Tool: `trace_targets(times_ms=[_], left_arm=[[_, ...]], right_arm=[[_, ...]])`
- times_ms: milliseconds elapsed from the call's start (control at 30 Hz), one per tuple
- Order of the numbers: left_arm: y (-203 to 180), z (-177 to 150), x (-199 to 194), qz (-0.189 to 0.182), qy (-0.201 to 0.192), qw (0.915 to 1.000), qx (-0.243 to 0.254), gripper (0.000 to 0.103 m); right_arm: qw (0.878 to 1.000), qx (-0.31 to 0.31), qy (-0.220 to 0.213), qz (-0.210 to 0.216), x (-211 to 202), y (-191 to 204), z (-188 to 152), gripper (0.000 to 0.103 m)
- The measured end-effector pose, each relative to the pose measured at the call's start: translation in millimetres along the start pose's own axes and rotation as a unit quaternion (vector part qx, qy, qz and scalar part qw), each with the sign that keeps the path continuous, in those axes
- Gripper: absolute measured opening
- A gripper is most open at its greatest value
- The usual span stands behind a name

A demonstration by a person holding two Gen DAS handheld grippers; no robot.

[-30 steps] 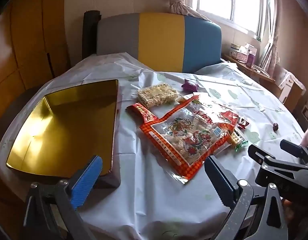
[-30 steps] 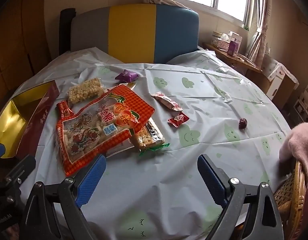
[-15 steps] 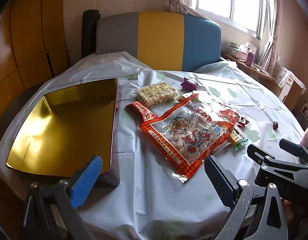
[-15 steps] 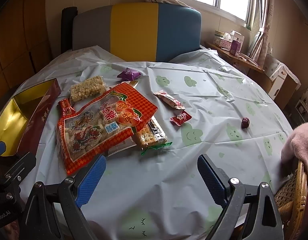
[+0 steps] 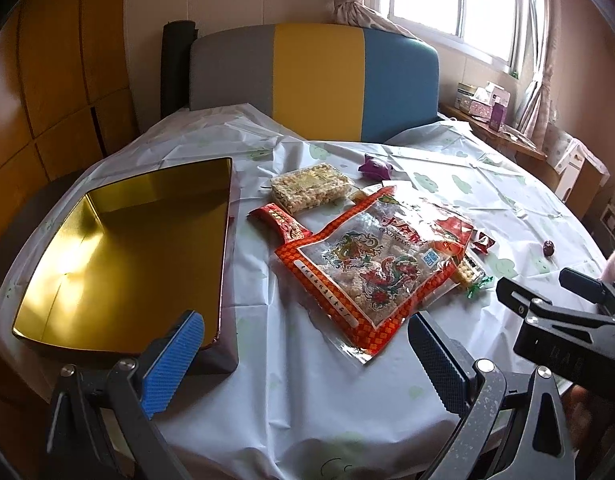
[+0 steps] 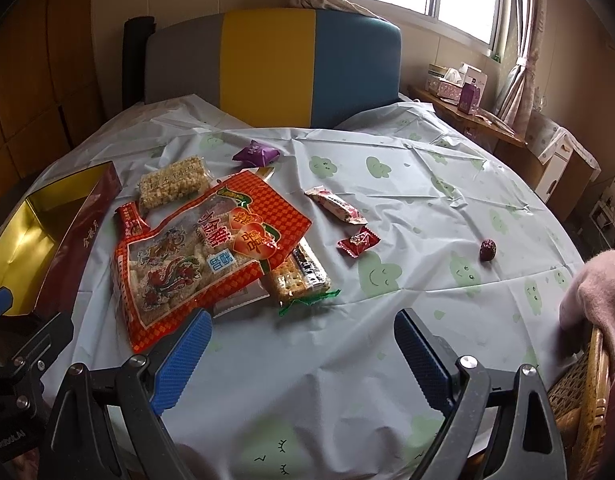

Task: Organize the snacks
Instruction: 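Move the left tool toward the orange-red candy bag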

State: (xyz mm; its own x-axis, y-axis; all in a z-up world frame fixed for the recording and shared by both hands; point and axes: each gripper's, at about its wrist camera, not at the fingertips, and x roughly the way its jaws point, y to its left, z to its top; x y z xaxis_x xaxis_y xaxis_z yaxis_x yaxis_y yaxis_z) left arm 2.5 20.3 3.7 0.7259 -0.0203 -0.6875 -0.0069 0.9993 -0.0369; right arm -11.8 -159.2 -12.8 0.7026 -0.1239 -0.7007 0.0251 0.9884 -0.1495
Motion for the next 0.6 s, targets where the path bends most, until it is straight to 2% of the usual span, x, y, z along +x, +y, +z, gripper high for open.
trace_targets(times_ms=[400,600], left_arm=[[0.4,1.2,2.8,0.001,0.006,1.0000,0.006,0.102],[-2.1,1.3,2.9,0.001,0.008,0.9999,0.013,0.102]], right_arm=[[1.000,-0.007,-0.020,-0.011,0.6,-18.9,24.9,0.095],[0.999,-0.025,-0.041,-0.023,-1.9,-35.3,51.4,0.094]])
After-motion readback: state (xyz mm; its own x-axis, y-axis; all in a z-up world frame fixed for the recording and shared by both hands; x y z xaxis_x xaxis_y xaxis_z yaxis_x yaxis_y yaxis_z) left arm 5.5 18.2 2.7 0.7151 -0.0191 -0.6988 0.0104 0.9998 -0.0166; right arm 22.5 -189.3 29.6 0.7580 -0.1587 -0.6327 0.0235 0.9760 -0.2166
